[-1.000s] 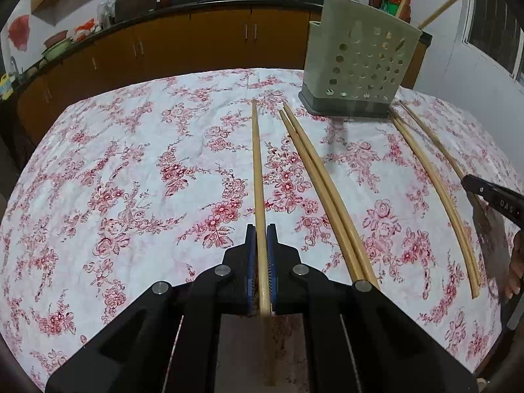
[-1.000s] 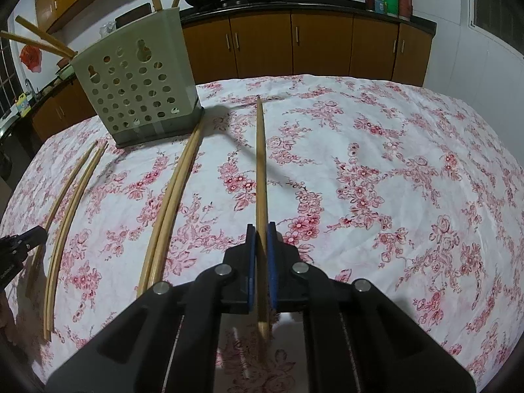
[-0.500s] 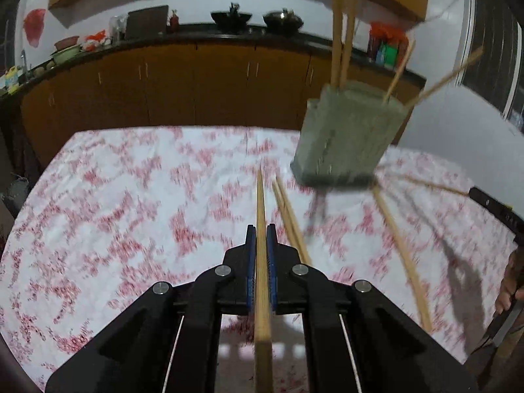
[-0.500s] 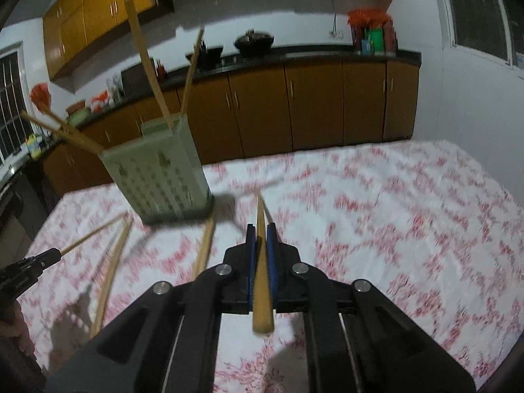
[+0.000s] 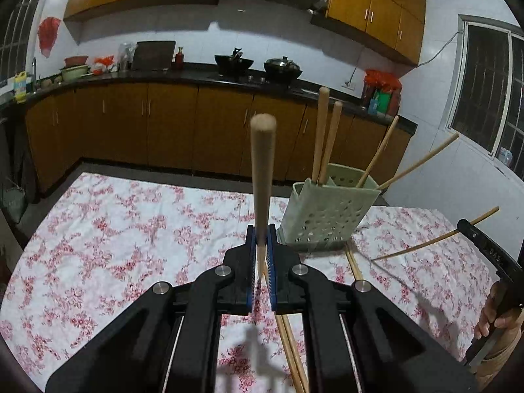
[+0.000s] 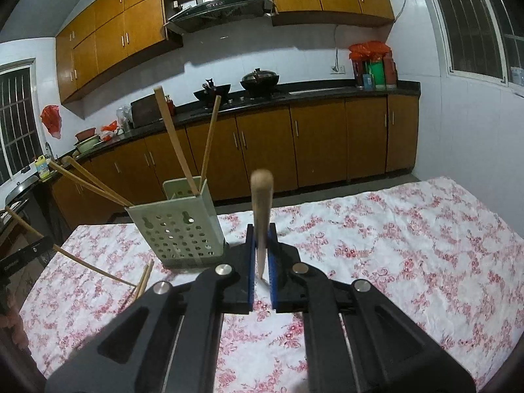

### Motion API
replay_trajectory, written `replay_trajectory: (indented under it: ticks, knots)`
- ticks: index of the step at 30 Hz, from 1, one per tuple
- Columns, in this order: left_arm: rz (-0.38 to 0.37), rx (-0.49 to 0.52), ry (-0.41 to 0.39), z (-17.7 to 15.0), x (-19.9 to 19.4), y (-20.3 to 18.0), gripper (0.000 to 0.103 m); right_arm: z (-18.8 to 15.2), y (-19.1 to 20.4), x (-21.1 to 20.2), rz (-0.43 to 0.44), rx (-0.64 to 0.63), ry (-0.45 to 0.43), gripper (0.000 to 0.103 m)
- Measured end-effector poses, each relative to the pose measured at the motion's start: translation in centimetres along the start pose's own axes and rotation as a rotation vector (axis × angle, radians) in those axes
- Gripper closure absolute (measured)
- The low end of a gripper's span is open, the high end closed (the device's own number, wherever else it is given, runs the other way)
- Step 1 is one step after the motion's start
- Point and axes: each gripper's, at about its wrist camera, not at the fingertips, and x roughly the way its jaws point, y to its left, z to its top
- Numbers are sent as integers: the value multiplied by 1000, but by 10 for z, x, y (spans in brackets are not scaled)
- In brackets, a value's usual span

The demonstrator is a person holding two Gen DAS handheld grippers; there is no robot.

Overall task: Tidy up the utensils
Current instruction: 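Lift the left tool's chopstick upright over the holder while the right tool does likewise, then lower the left tool's chopstick into the green holder and open while the right tool does likewise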

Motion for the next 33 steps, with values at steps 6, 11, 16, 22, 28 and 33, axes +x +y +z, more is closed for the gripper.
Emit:
replay_trajectory:
  ticks: [6,11,16,22,28,33]
  knots:
    - [-49,13,-36,15,-15,-8,96,22,11,-24,88,-5,-47,95]
    - [-104,54,-102,32,-34,-30,96,52,30,-55,196,-17,-135,95]
    - [-145,84,-178,52,-46,-52,96,78,53,-76,244,-62,-244,95]
    - [-148,107,-260,78,-42,-71,96,101,74,-68,237,-85,-322,95]
    - [-135,119,-243,91,-13,-77,96,117,84,-29,176,-78,-337,95]
    - [-133,136,-186,87,8,-79,96,117,89,7,138,-73,-288,95]
